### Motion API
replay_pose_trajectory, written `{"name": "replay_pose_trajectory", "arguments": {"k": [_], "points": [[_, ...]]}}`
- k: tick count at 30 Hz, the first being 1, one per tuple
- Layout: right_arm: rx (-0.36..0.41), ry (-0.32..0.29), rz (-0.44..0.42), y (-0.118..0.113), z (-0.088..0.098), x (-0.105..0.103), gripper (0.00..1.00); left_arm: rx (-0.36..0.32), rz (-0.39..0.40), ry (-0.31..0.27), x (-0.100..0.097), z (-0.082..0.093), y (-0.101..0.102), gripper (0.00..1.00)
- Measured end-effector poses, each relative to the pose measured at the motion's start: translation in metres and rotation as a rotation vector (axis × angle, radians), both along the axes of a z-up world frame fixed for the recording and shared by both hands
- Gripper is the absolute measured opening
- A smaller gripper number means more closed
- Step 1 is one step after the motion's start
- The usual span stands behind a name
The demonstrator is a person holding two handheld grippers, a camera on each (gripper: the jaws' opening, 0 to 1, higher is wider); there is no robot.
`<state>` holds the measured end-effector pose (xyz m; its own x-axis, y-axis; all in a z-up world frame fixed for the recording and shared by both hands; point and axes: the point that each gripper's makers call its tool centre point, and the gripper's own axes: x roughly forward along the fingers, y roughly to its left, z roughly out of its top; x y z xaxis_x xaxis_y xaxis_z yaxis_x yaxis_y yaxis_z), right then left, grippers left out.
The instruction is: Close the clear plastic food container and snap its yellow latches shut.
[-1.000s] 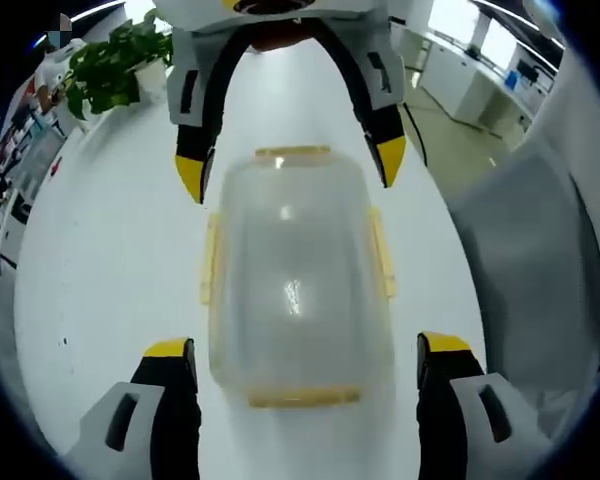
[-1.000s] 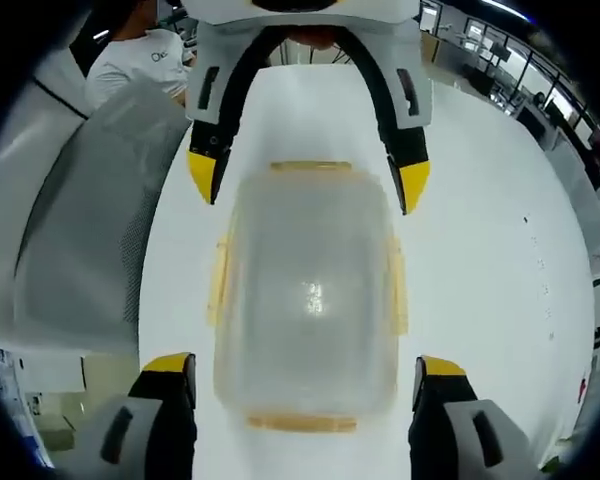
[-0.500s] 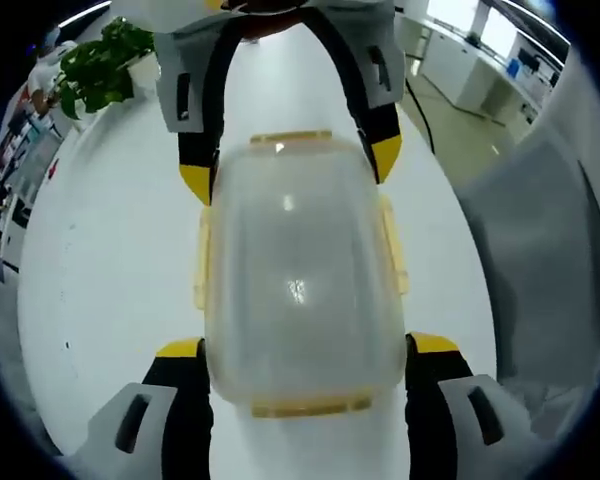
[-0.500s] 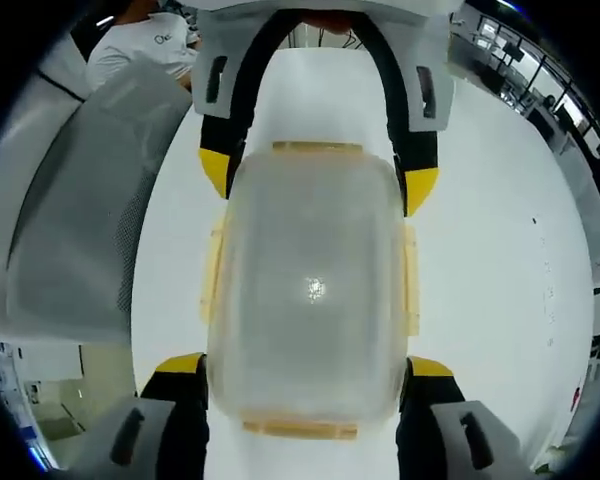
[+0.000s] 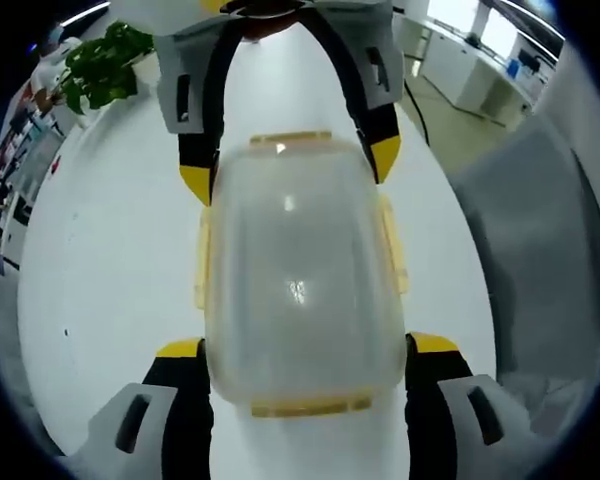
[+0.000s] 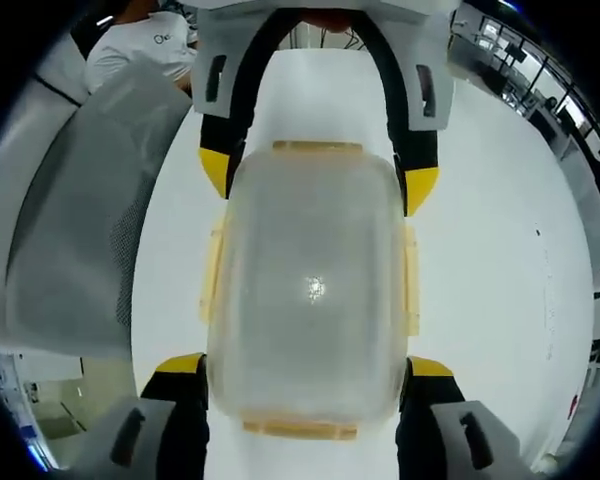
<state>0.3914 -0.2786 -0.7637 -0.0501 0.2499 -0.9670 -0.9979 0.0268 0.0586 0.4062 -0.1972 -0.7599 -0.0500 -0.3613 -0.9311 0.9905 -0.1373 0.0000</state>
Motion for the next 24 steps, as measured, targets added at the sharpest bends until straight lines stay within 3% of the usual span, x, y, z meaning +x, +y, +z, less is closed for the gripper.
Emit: {"name": "replay_pose_trajectory", "arguments": {"k": [14, 24], "points": [[0.0, 0.002, 0.055, 0.076, 0.0, -0.002, 0.77, 0.024, 0.054, -0.001, -0.006, 0.0, 0.079, 0.77], [-0.007, 0.003, 0.064, 0.117, 0.0, -0.003, 0.77, 0.035, 0.059, -0.002, -0.007, 0.0, 0.121, 0.77]]}}
